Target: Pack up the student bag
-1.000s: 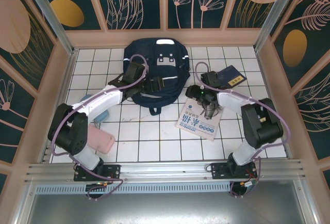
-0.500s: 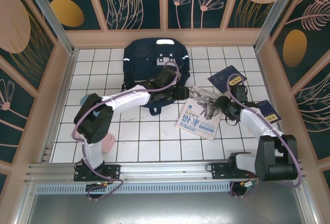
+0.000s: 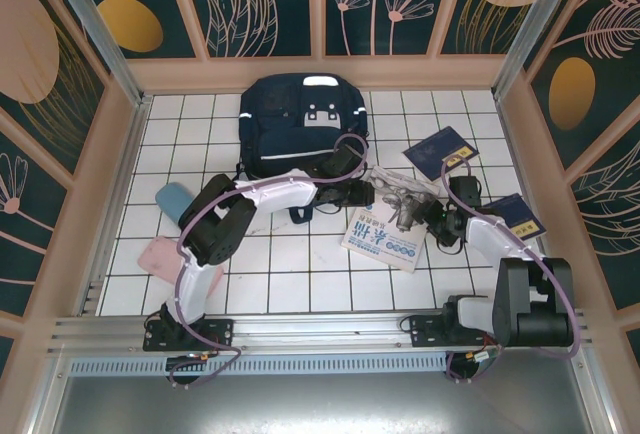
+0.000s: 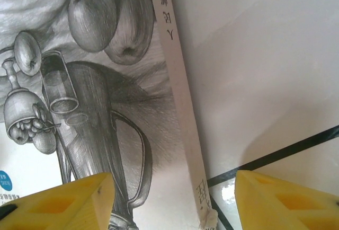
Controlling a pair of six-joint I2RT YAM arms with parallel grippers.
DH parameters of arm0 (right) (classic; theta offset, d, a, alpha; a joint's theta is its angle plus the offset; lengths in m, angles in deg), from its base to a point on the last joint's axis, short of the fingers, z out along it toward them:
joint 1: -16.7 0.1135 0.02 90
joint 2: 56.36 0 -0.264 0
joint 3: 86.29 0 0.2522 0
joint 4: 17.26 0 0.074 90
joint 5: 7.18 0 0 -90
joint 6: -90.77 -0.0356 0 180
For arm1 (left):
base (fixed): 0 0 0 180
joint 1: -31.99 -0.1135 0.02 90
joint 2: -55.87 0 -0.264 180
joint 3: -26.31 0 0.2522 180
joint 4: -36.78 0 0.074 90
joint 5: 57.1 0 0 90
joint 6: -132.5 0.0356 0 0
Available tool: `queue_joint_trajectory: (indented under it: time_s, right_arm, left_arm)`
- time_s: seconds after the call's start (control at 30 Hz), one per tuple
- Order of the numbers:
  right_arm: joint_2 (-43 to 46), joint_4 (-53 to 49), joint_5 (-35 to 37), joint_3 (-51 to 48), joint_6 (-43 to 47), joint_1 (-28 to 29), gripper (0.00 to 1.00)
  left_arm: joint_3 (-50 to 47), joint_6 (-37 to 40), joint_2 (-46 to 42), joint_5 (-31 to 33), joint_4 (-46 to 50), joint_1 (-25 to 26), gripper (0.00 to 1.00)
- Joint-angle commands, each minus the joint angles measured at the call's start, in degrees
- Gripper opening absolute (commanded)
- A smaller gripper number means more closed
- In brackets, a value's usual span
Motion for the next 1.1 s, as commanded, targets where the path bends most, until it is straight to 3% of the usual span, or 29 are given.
queue_joint_trajectory:
  time_s: [0.0,0.27,0.5,0.7,0.9,1.07]
  right_arm:
    - [-1.08,1.54,-3.17,-1.08,1.68,-0.69,0.62]
    - [-2.35,3.90,-6.86,-1.55,2.55,-1.01,0.60]
    - [-1.61,8.76,-17.14,-1.37,4.99,-1.04,0.59]
    - [1.47,13.92,-25.63,-1.07,4.20,-1.22,0.58]
    - [8.07,15.39,-27.11,0.46,3.79,-1.22,0.58]
    - [7.93,17.16,-27.66,0.05,1.07,-0.92,0.58]
  left_arm:
    - [1.30,-1.51,1.77,1.14,1.79,0.00,0.44]
    - [1.55,-2.12,3.63,0.86,2.36,-0.08,0.28]
    - [1.45,-2.20,5.34,1.04,3.61,-0.01,0.21]
    - [0.92,-2.63,6.49,1.61,4.34,-0.01,0.19]
    - [0.07,-2.80,6.60,1.63,4.08,0.00,0.19]
    - [0.34,-2.38,6.60,1.43,3.91,-0.02,0.19]
